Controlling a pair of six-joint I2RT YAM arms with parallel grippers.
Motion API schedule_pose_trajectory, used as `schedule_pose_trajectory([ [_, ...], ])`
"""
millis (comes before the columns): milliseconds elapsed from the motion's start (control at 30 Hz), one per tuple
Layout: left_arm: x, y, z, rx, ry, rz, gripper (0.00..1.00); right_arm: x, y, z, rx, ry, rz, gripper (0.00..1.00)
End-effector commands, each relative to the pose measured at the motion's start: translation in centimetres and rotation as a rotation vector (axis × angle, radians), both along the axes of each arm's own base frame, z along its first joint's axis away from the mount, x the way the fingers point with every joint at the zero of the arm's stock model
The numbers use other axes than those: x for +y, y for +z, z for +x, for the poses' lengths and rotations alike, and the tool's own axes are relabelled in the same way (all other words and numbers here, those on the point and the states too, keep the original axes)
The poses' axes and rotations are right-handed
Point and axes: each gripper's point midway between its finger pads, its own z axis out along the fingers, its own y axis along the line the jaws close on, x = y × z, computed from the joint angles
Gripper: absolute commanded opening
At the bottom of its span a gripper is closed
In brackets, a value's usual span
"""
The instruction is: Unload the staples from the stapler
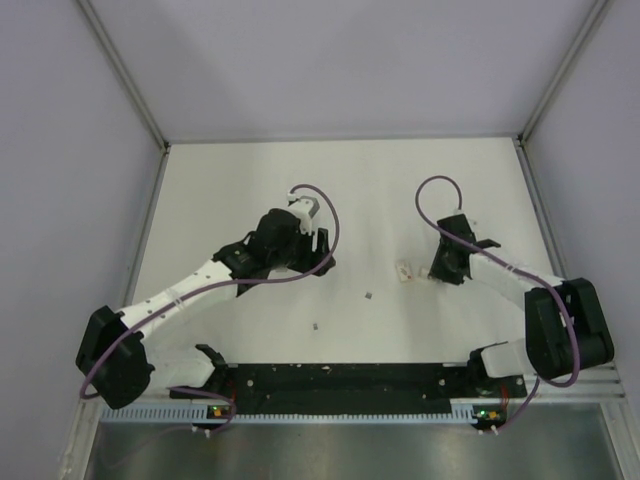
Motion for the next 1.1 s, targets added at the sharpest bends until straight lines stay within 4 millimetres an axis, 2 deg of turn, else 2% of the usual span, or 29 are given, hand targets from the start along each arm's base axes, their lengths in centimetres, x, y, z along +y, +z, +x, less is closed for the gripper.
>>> schedule_pose_trajectory([
  [0, -0.7, 1.2, 0.5, -0.045, -0.022, -0.025, 0.72, -0.1, 0.5, 1.2, -0.036, -0.012, 0.002, 0.29],
  [167, -0.7, 0.8, 0.7, -0.043, -0.017, -0.014, 0.71, 0.0, 0.3, 1.1, -0.031, -0.010, 0.007, 0.12],
  [400, -0.6, 0.7, 0.7, -0.044, -0.015, -0.011, 0.72, 0.0, 0.5, 1.0, -0.040, -0.014, 0.012, 0.00],
  [567, -0.6, 0.7, 0.7, -0.043, -0.015, -0.010, 0.72, 0.1, 1.5, 0.6, -0.052, -0.002, 0.020, 0.00],
  [733, -0.7, 0.8, 0.7, -0.040, -0.017, -0.015, 0.71, 0.8, 3.2, -0.8, -0.064, 0.040, 0.041, 0.00],
  [1067, -0.7, 0.9, 0.5, -0.036, -0.014, -0.021, 0.72, 5.1, 5.0, -4.6, -0.072, 0.168, 0.072, 0.00],
])
